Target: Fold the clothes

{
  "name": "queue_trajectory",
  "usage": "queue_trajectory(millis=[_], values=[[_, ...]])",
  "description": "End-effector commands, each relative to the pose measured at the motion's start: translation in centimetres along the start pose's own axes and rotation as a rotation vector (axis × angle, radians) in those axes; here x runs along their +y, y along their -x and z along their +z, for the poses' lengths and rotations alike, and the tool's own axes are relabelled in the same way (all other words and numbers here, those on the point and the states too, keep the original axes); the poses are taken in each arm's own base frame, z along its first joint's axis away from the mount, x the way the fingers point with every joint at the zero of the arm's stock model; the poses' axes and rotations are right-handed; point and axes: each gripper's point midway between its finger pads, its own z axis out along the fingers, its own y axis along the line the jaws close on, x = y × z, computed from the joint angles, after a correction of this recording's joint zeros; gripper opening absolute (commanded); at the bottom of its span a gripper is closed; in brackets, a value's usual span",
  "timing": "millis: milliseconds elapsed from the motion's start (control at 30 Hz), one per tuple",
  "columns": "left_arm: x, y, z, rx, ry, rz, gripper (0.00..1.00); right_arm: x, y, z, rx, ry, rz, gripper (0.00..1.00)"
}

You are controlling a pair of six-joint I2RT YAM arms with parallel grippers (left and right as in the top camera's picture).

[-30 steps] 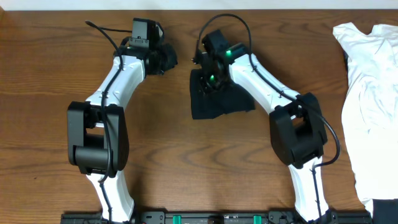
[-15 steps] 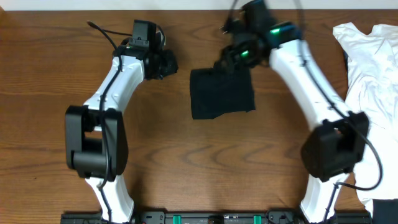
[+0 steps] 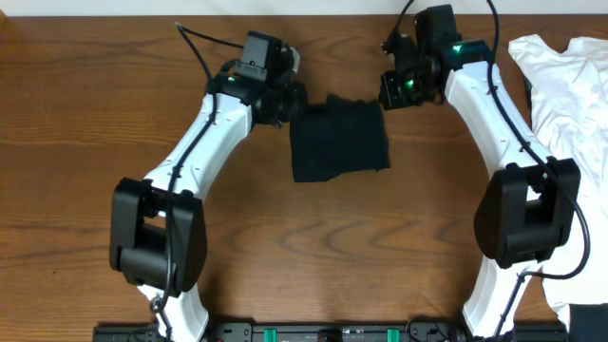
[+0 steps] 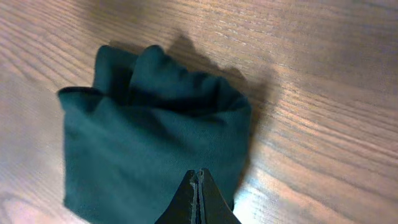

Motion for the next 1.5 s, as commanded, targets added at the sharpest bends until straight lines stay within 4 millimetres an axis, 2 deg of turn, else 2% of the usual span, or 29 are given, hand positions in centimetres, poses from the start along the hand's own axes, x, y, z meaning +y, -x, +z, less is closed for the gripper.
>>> queue_trajectory(millis=[0,133,300,500,733,967,1033,1067,1100,1233,1300,1400,1467], values=[[0.8,-0.7,1.6,0.035,0.01,0.008,0.15,0.3,-0.9,1.5,0.006,0.061,-0.016,0.01],[1.2,-0.8,2.4,0.043,0.013,0.004,0.15,0.8,-1.0,2.9,-0.027,0.116,-0.026,0.01],[2.0,-1.6,3.8,0.077,0.028,-0.008,0.15,0.2,-1.8,4.4,-0.041,0.117,-0.032,0.01],[3.7,-2.3,6.6,0.099,0.058,-0.019,0.15,-0.4,-2.7,6.3,-0.08,0.117,-0.05,0.01],[5.1,-2.7,9.4,0.109,0.065,-0.022,0.15,-2.8,-3.3,8.5,-0.16,0.018,-0.076,0.02],[5.3,-2.3,9.5,0.09,0.074,-0.016,0.15,-3.0,-3.5,9.1,-0.182,0.018,-0.084,0.08],[4.8,-1.7,9.0,0.069,0.066,-0.008,0.15,-2.3,-2.8,8.7,-0.207,0.052,-0.097,0.12],[4.4,-1.1,8.5,0.053,0.06,-0.002,0.15,-1.8,-2.2,8.2,-0.223,0.078,-0.104,0.19],[4.0,-0.5,7.9,0.036,0.054,0.003,0.15,-1.4,-1.6,7.7,-0.238,0.102,-0.104,0.21],[1.2,2.3,3.9,-0.067,0.014,0.042,0.17,0.4,1.2,4.0,-0.315,0.206,-0.079,0.25],[-0.3,3.4,1.3,-0.12,-0.006,0.062,0.23,0.6,2.3,1.4,-0.356,0.222,-0.045,0.26],[-1.8,3.9,-2.0,-0.157,-0.021,0.075,0.28,-0.1,2.1,-1.9,-0.358,0.209,0.023,0.26],[-2.2,3.3,-3.6,-0.149,-0.019,0.062,0.3,-0.5,0.6,-3.4,-0.311,0.197,0.07,0.25]])
